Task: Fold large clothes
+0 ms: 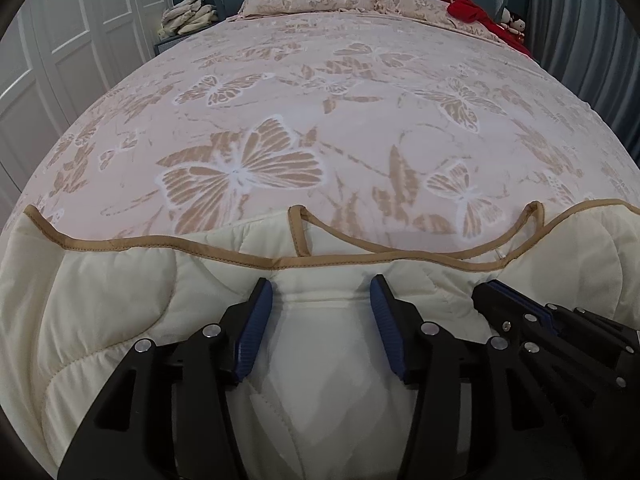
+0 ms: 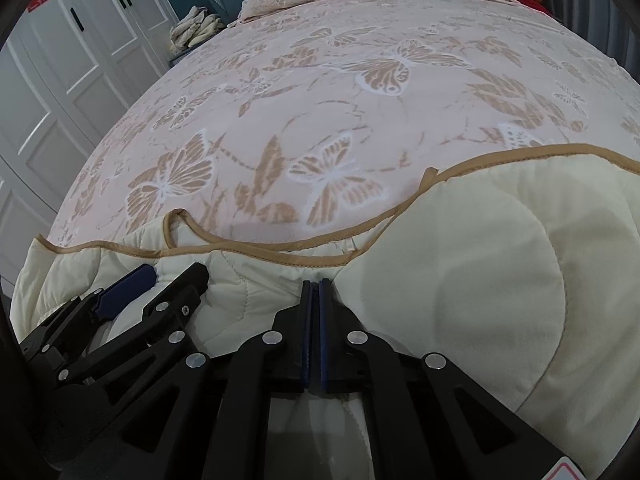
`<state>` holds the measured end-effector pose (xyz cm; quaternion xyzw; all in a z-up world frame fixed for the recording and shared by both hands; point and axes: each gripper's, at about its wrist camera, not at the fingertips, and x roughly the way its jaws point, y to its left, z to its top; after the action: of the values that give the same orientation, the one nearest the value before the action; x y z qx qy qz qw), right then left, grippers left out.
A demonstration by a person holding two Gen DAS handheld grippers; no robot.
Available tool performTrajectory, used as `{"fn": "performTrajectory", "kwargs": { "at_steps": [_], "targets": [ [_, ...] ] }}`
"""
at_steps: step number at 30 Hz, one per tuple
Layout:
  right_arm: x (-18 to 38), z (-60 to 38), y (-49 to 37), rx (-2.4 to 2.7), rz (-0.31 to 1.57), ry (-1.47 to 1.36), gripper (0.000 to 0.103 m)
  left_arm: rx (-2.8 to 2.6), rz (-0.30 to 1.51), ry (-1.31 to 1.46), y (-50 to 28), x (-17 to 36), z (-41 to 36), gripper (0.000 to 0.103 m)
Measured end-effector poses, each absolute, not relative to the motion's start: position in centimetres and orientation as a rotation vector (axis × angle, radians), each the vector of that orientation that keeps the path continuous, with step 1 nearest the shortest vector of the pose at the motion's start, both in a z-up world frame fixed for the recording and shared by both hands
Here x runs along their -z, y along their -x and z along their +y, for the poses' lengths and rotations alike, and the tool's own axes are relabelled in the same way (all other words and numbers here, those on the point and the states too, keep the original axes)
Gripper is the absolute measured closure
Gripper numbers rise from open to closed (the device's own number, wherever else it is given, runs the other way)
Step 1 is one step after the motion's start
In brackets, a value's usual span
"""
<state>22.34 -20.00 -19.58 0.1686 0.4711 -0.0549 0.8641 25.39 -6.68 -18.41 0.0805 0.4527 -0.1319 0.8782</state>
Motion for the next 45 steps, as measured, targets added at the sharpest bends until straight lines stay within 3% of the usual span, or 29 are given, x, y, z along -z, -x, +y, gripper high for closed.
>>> {"fn": "performTrajectory", "kwargs": {
  "at_steps": [7,10,12,14,20,29,34,37,38,39,42,45],
  "targets": [
    [19.2,-20.0,-22.4,0.115,0.987,-0.352,0.103,0.290,0.965,-0.155,-25.3,17.9,-6.5,0.048],
    [17.9,-20.5,-22.3,0.122,1.029,-0.369,0.103,0.307,0.990,-0.023,-24.2,14.9,-3.4,0.038],
    [15.7,-20.5,-20.7,0.147,1.019,-0.392,0.087,0.291,0.957,0.105,-21.8,11.9,1.3,0.017],
    [12.8,-19.6,-17.5,0.081,0.972,-0.403,0.086,0.253,0.935,0.158,-19.9,10.2,5.3,0.011],
    [11.3,-16.4,-9.9,0.017,0.992,-0.421,0.086,0.063,1.058,0.357,-14.3,12.1,18.7,0.009],
    [14.3,-13.4,-7.8,0.033,1.099,-0.390,0.086,0.123,1.136,0.546,-11.9,16.5,20.4,0.010],
    [15.7,-13.8,-8.3,0.044,1.133,-0.417,0.087,0.203,1.161,0.536,-12.3,16.1,18.2,0.020],
    [16.5,-14.3,-8.4,0.040,1.133,-0.456,0.089,0.234,1.167,0.528,-12.0,15.2,17.1,0.037],
    [16.8,-14.5,-8.5,0.037,1.134,-0.467,0.090,0.257,1.165,0.528,-11.9,14.8,16.7,0.053],
    [16.9,-14.4,-8.5,0.036,1.134,-0.472,0.090,0.265,1.158,0.509,-11.6,14.1,16.3,0.061],
    [16.9,-14.7,-8.3,0.036,1.140,-0.496,0.092,0.285,1.092,0.396,-10.8,10.9,14.6,0.075],
    [15.1,-14.5,-7.0,0.019,1.140,-0.518,0.090,0.306,1.042,0.338,-10.1,8.2,13.4,0.079]
  ]
}}
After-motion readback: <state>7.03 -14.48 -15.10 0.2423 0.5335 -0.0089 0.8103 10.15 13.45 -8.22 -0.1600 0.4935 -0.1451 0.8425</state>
